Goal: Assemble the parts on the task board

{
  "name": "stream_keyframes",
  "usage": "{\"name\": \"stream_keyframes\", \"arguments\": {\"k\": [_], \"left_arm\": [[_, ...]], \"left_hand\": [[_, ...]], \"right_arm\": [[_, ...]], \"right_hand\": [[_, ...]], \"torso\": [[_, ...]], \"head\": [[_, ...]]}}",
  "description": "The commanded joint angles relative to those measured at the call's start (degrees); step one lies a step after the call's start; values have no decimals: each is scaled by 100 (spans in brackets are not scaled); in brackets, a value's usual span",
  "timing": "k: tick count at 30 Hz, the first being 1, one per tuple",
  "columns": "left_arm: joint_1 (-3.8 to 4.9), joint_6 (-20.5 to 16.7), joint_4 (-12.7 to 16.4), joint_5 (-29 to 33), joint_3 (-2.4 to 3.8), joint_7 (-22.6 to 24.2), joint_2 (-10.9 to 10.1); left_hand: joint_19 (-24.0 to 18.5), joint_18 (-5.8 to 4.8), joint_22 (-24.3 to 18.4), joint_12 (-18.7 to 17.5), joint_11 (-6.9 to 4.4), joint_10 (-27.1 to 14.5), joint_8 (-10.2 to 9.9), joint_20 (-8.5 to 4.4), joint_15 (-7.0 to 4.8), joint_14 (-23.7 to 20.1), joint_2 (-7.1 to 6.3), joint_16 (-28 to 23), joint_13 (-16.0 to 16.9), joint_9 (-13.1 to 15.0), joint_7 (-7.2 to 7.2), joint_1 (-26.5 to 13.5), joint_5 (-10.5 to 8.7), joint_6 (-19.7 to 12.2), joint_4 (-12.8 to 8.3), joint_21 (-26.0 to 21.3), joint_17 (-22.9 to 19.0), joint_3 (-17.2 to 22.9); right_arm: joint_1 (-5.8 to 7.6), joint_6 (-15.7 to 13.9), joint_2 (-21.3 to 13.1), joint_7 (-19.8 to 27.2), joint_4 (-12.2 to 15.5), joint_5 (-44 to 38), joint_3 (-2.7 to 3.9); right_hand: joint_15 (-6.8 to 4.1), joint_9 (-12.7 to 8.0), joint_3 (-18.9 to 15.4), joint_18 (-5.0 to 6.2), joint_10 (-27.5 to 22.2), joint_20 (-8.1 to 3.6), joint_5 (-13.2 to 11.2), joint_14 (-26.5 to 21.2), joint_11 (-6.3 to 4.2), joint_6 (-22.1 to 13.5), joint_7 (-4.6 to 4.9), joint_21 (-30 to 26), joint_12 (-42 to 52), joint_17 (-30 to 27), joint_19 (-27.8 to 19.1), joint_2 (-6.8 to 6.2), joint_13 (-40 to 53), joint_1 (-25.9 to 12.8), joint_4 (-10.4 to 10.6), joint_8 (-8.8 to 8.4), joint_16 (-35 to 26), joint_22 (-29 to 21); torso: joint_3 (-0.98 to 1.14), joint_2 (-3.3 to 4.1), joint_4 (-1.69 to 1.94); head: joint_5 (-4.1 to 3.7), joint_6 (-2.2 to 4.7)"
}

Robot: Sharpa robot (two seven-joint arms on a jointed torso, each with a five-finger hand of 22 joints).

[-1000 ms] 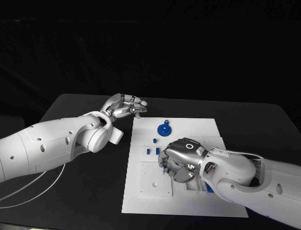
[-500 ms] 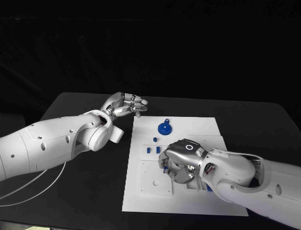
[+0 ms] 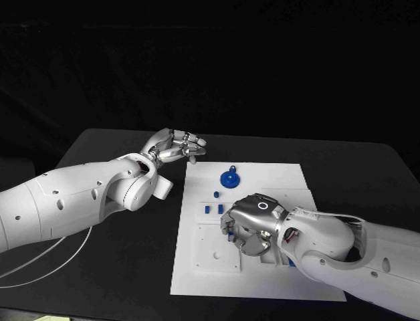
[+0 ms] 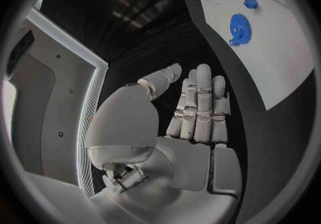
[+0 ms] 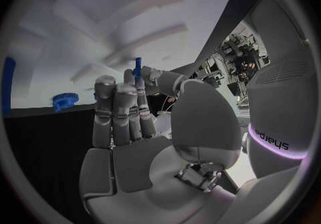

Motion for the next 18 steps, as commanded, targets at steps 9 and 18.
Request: {"name": "stream_keyframes", "arguments": {"k": [9,18], "left_arm": [[2,4,19,34,4,26,11],[2,14,21,34,4,19,13]], "left_hand": [[57,-7,8,-34,7,-26,33,-218,-18,42,36,-24,7,-7,-7,-40,-6,-37,-19,-36,12,-15],[58,-7,10,-35,7,-28,33,-218,-18,41,35,-29,7,-8,-6,-43,-7,-39,-20,-37,16,-16]], "right_arm": [[-21,351,15,14,-28,-120,-34],[-21,472,5,67,-2,-41,-46]], "right_hand": [[-58,11,-36,224,233,-32,34,-120,-33,22,0,39,-8,-13,-1,38,11,4,-8,3,36,99],[-59,17,-84,224,242,-26,128,-128,-33,26,-1,41,-32,-40,-16,59,34,-29,-37,0,46,99]], "torso": [[-2,-2,-2],[0,-2,-4]], "head": [[5,-18],[4,-19]]}}
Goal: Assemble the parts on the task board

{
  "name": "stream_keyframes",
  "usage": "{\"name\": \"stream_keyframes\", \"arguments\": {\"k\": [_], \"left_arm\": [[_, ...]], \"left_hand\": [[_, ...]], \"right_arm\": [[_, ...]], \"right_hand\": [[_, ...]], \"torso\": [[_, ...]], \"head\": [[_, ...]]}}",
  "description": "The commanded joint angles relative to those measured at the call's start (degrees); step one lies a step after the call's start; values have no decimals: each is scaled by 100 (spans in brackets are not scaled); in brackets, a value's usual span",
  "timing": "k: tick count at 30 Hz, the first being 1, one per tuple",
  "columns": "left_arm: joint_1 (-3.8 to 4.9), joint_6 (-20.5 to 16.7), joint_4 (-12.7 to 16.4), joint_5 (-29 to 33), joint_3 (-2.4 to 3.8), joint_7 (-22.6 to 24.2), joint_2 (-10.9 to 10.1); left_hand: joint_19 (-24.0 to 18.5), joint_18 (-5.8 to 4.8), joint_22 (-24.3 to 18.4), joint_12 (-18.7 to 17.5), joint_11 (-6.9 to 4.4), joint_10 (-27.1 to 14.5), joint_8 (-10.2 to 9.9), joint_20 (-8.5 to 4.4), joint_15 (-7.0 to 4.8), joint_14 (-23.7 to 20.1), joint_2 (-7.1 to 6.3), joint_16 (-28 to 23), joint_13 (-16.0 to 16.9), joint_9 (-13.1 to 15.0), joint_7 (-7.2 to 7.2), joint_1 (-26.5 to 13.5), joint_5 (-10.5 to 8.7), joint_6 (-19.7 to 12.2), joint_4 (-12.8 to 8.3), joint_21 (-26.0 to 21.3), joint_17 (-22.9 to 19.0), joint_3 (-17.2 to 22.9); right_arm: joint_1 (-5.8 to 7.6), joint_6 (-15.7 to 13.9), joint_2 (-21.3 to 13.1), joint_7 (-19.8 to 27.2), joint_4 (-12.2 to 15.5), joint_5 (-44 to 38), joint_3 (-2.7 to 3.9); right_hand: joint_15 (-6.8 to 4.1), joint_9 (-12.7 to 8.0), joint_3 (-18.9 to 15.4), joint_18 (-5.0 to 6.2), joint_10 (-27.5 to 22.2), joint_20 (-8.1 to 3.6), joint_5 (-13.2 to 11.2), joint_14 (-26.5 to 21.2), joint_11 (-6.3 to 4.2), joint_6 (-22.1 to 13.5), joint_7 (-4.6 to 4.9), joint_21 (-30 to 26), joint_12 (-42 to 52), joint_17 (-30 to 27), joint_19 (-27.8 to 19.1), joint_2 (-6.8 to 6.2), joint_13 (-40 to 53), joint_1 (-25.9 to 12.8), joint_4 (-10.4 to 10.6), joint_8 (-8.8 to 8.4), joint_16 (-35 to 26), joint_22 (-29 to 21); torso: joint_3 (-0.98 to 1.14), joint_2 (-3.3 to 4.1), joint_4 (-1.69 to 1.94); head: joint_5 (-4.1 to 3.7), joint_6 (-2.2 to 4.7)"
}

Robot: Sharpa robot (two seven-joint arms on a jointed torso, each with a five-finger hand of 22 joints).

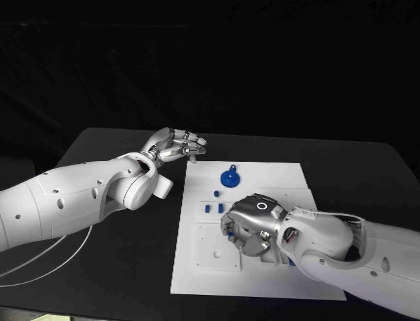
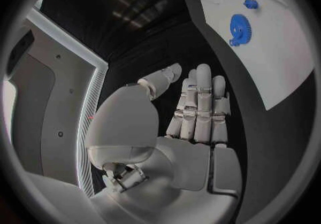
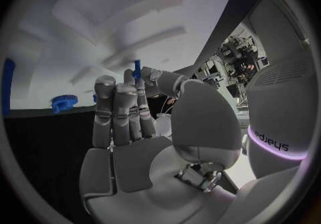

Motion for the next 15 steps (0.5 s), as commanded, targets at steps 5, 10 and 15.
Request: {"name": "stream_keyframes", "arguments": {"k": [5,10,15], "left_arm": [[2,14,18,33,4,29,16],[2,10,17,33,4,29,16],[2,14,19,33,4,29,17]], "left_hand": [[37,-6,10,-35,8,-29,34,-197,3,21,36,-30,8,-9,-7,-44,-8,-41,-21,-39,12,-16],[37,-6,10,-35,8,-29,34,-197,3,22,37,-32,8,-9,-6,-43,-8,-42,-22,-39,14,-16],[37,-6,11,-35,8,-30,35,-196,3,22,36,-35,8,-10,-6,-44,-8,-43,-23,-41,17,-17]], "right_arm": [[-28,370,5,48,-16,3,-39],[-28,417,9,29,-28,3,-47],[-28,463,12,14,-47,16,-58]], "right_hand": [[-73,8,-52,224,245,-43,33,-115,-33,27,-2,21,-20,-15,-18,60,8,2,2,-1,22,98],[-73,8,-60,224,245,-43,39,-116,-33,27,-2,21,-24,-19,-19,64,11,-3,-1,-2,24,98],[-70,9,-88,224,240,-37,87,-125,-30,21,1,19,-42,-35,-33,74,21,-32,-14,-9,25,97]], "torso": [[3,0,1],[3,1,0],[1,0,-2]], "head": [[-4,1],[-5,4],[-7,4]]}}
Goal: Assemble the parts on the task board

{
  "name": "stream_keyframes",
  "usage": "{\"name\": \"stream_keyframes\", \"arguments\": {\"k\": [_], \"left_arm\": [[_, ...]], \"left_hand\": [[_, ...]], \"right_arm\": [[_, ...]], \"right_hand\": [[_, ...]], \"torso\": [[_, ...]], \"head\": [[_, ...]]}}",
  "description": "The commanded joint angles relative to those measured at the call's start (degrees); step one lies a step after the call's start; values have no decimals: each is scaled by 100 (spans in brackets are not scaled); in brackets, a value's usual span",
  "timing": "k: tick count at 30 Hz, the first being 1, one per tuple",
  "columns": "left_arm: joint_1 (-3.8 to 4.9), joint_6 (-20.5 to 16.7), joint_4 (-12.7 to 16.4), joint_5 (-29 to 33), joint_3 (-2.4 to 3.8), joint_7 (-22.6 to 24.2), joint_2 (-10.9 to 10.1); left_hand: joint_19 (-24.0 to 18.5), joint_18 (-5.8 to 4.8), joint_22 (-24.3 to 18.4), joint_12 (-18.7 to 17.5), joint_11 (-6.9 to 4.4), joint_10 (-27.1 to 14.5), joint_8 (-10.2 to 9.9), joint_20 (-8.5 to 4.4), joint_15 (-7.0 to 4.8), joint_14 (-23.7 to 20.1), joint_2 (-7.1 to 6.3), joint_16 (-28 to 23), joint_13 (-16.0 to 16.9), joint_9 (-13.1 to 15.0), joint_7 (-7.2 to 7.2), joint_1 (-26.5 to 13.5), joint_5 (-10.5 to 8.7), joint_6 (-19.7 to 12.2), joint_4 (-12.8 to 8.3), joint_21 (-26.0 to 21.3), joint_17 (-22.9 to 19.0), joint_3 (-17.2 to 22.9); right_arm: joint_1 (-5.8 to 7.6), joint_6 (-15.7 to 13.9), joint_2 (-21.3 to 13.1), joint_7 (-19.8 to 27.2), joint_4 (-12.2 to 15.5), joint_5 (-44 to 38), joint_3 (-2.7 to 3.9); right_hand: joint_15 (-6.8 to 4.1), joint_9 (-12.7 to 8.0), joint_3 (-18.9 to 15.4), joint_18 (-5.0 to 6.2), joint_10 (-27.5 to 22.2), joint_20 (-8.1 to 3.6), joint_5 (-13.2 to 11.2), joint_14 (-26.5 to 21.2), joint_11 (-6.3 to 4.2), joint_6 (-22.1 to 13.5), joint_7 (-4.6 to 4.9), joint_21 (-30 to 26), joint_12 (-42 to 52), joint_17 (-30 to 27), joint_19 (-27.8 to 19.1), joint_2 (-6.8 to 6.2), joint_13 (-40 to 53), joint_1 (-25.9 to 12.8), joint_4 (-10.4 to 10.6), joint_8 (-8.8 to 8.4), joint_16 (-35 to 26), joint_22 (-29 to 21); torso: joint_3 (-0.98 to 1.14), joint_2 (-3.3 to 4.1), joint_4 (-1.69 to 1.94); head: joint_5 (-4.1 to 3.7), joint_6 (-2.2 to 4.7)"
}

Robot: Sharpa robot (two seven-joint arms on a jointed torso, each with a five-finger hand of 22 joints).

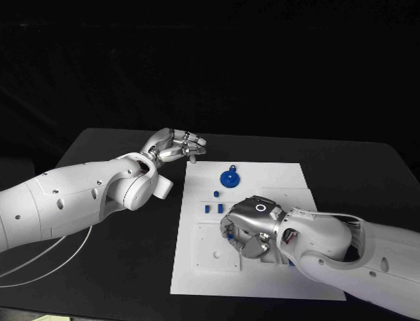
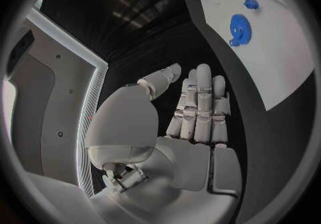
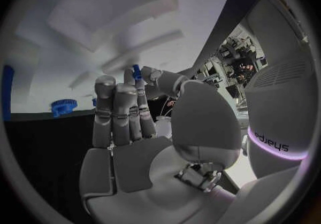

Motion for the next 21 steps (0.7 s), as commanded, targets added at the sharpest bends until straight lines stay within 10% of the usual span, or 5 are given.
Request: {"name": "stream_keyframes", "arguments": {"k": [1,10,21], "left_arm": [[2,13,18,32,4,33,15],[2,11,18,33,4,33,11],[2,11,17,33,4,31,4]], "left_hand": [[38,-5,8,-35,8,-30,35,-197,3,22,17,-35,8,-5,-8,-24,-8,-45,-24,-19,9,-17],[38,-5,9,-35,8,-30,36,-196,3,23,17,-39,9,-6,-8,-24,-9,-47,-26,-20,13,-17],[39,-5,11,-35,8,-31,37,-196,3,24,16,-42,9,-7,-7,-25,-10,-48,-27,-22,17,-18]], "right_arm": [[-31,332,-5,4,-38,14,-41],[-30,308,-19,68,-51,162,-51],[-30,45,-40,28,-43,181,-51]], "right_hand": [[-59,6,-43,224,238,-24,59,-112,-28,22,-1,17,-46,-17,-9,45,18,-16,7,0,26,97],[-10,-2,-558,224,119,8,566,-153,25,-104,52,19,-186,-105,-60,-37,42,-363,-76,-72,30,96],[41,-22,-1080,224,-15,6,533,-171,77,-253,113,0,-317,-162,-87,-126,44,-533,-92,-153,60,83]], "torso": [[-1,0,-2],[0,-1,-1],[1,1,-1]], "head": [[-3,0],[-4,-2],[-1,0]]}}
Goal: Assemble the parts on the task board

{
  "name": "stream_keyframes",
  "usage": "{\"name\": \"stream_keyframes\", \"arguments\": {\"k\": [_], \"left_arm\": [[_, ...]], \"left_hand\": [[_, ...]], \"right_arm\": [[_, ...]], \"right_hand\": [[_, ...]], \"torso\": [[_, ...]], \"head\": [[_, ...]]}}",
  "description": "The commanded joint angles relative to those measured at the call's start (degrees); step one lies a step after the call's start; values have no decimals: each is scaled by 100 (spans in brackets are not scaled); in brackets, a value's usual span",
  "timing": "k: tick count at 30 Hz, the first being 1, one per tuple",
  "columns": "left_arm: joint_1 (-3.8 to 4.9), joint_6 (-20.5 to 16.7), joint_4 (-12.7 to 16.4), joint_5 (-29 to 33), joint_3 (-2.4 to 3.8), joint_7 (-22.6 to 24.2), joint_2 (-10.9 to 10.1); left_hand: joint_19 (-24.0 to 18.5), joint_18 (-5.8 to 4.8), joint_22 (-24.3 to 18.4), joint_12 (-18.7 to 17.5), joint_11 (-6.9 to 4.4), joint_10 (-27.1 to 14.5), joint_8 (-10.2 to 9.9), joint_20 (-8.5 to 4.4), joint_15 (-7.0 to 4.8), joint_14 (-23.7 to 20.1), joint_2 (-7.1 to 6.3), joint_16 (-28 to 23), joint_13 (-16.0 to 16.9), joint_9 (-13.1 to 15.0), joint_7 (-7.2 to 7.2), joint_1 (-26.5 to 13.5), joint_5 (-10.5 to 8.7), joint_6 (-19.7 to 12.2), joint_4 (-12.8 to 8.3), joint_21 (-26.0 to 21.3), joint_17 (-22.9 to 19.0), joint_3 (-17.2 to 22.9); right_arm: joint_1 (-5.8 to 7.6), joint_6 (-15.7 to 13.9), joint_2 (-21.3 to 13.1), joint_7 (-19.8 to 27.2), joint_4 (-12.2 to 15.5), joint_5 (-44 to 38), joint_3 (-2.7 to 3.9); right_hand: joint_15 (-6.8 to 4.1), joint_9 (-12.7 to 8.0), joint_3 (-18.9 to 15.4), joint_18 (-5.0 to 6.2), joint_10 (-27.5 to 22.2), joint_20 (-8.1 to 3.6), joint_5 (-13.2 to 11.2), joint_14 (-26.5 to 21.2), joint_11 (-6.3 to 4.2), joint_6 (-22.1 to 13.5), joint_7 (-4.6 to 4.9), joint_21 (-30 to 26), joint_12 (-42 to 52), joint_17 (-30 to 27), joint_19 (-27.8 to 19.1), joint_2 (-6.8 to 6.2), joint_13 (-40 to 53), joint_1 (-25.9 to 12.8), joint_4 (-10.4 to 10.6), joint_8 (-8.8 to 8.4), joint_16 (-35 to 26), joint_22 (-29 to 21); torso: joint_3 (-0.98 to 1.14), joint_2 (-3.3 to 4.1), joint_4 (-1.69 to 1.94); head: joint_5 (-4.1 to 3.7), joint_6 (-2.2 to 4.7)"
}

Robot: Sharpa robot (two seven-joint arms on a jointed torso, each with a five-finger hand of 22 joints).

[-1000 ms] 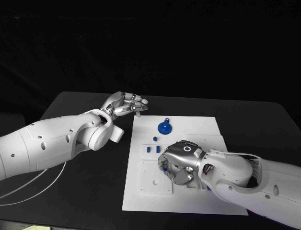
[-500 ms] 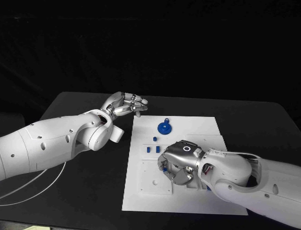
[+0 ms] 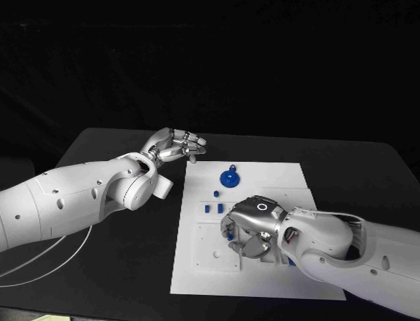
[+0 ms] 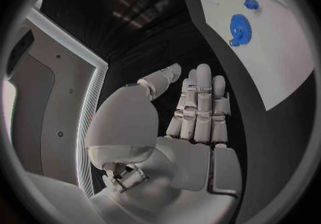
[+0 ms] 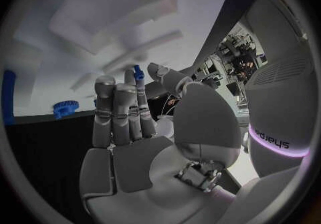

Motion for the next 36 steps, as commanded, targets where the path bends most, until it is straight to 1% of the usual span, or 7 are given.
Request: {"name": "stream_keyframes", "arguments": {"k": [1,9,22,27,29,33,36], "left_arm": [[2,11,16,32,4,34,7],[2,16,13,32,4,35,5],[2,18,8,32,4,34,5],[2,19,1,32,4,34,8],[2,19,-3,32,4,34,12],[2,19,-11,34,4,34,16],[2,15,-13,34,4,36,15]], "left_hand": [[39,-5,7,-35,8,-31,37,-196,3,24,16,-20,9,-7,-8,-26,-10,-48,-27,-22,8,-18],[40,-5,8,-35,9,-32,37,-196,3,24,16,-23,9,-8,-7,-28,-11,-50,-27,-23,11,-18],[41,-5,10,-34,9,-32,37,-195,3,26,17,-27,9,-10,-5,-32,-12,-54,-26,-25,17,-20],[42,-5,10,-34,9,-33,38,-195,3,27,17,-29,10,-10,-5,-32,-12,-55,-27,-26,19,-20],[42,-5,10,-34,9,-33,38,-195,4,27,17,-30,10,-10,-5,-32,-12,-55,-27,-26,20,-20],[42,-5,11,-34,9,-33,39,-195,3,27,17,-31,10,-11,-4,-32,-12,-55,-28,-27,22,-20],[42,-5,11,-34,9,-33,39,-195,3,28,17,-32,10,-11,-4,-32,-13,-55,-28,-27,24,-20]], "right_arm": [[-37,82,-12,-15,-21,17,-37],[-37,-217,-46,-42,-11,116,-36],[-35,-729,-176,43,120,301,-27],[-23,-812,-266,125,212,542,58],[13,-777,-305,133,234,710,116],[99,-662,-407,140,244,806,192],[165,-589,-503,194,245,992,274]], "right_hand": [[22,-12,-54,225,-17,-16,-21,-92,74,-52,8,-3,-37,-13,-25,-13,-4,-32,-5,-27,26,81],[109,-69,-184,225,-255,-22,-141,-100,164,-296,117,-22,-196,-41,-36,-91,-47,-31,2,-163,65,79],[153,-90,-252,225,-377,-41,-194,-103,210,-411,165,-30,-275,-55,-26,-108,-72,-33,-3,-217,109,77],[160,-93,-254,225,-393,-47,-195,-102,217,-430,173,-31,-285,-56,-21,-110,-76,-25,-4,-225,120,76],[163,-95,-253,225,-400,-52,-191,-99,220,-445,180,-30,-290,-56,-16,-109,-77,-20,-2,-231,129,76],[150,-115,-240,225,-350,-71,-95,-93,207,-541,221,-24,-266,-56,16,-105,-58,-15,33,-276,165,74],[148,-114,-232,225,-345,-78,-65,-91,204,-545,223,-22,-265,-56,26,-102,-54,7,34,-273,179,75]], "torso": [[-2,1,0],[-2,1,0],[-2,1,2],[-2,1,1],[-1,1,0],[0,0,-1],[0,1,0]], "head": [[2,3],[3,11],[-17,34],[-33,55],[-44,115],[-41,133],[-39,144]]}}
